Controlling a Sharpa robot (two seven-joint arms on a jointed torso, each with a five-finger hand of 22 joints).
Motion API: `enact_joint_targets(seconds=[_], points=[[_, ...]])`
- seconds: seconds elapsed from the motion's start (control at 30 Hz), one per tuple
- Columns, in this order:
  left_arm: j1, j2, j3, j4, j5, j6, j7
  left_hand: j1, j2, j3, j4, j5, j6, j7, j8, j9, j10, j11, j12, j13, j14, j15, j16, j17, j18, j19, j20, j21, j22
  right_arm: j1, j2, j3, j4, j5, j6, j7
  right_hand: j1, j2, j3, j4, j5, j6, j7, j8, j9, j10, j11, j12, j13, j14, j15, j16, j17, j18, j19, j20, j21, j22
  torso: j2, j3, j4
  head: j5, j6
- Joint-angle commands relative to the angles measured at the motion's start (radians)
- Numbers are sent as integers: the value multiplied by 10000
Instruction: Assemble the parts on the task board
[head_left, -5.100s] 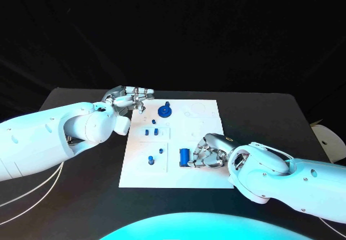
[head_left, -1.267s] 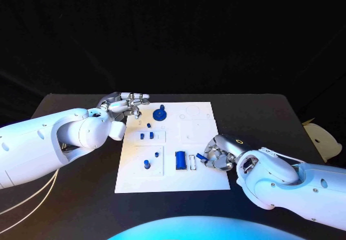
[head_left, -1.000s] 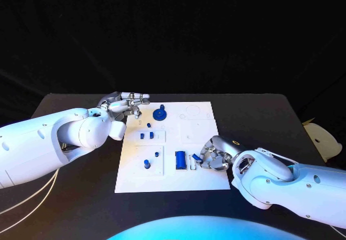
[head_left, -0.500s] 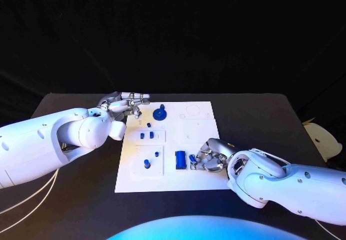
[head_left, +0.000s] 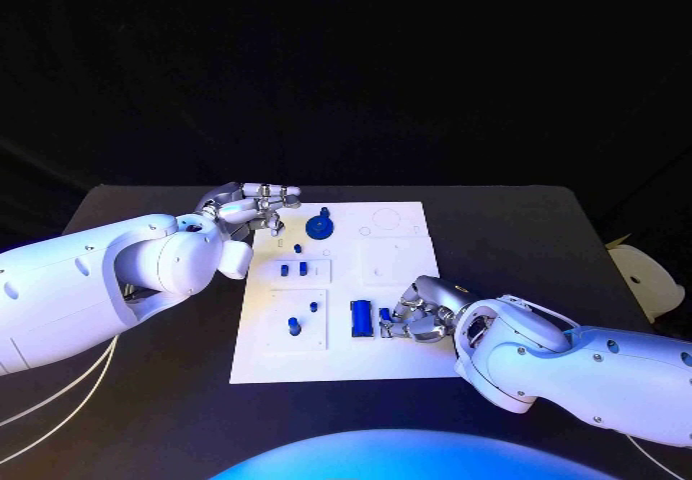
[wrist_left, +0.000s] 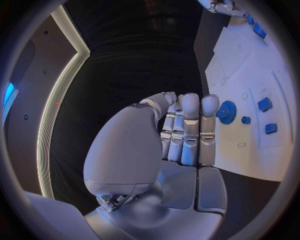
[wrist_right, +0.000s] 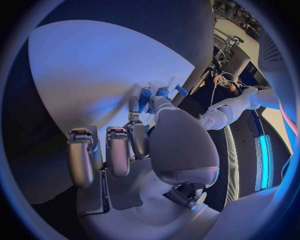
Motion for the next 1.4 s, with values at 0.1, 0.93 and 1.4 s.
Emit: enact_joint_targets(seconds=[0.1, 0.93, 1.4], points=[[7, 9, 7, 30, 43, 202, 9, 24, 107, -62, -22, 38, 9, -17, 64, -14, -57, 8, 31, 17, -67, -28, -31, -15, 155, 24, 32, -47, -8, -22, 29, -15, -2, -62, 297, -24, -276, 23, -186, 4, -28, -17, 75, 12, 35, 127, -25, 69, 615, 841, -54, 25, 1798, -79, 922, -42, -68, 2547, -1, -4, -4, -21, -6], [8, -11, 5, 21, 41, 227, -24, 26, 104, -72, -29, 35, 2, -11, 67, -18, -71, 13, 43, 17, -73, -28, -38, -31, 158, 19, 29, -67, -24, -22, -234, -14, 224, -530, 199, 148, -682, 290, -1154, -87, -2394, -44, 74, 49, 192, 139, -16, 88, 677, 841, -45, 17, 1794, -73, 910, -29, -94, 2539, -6, 1, 1, -15, -27], [7, -3, 1, -7, 41, 242, -31, 26, 104, -72, -29, 35, 2, -11, 67, -18, -71, 13, 43, 17, -73, -28, -38, -31, 158, 19, 29, -67, -24, -22, -476, -12, 355, -640, 459, 351, -144, 297, -1235, -195, -2583, -62, 75, 52, 230, 136, -19, 90, 694, 842, -49, 17, 1798, -73, 910, -35, -93, 2540, -2, 3, 1, -11, -17]])
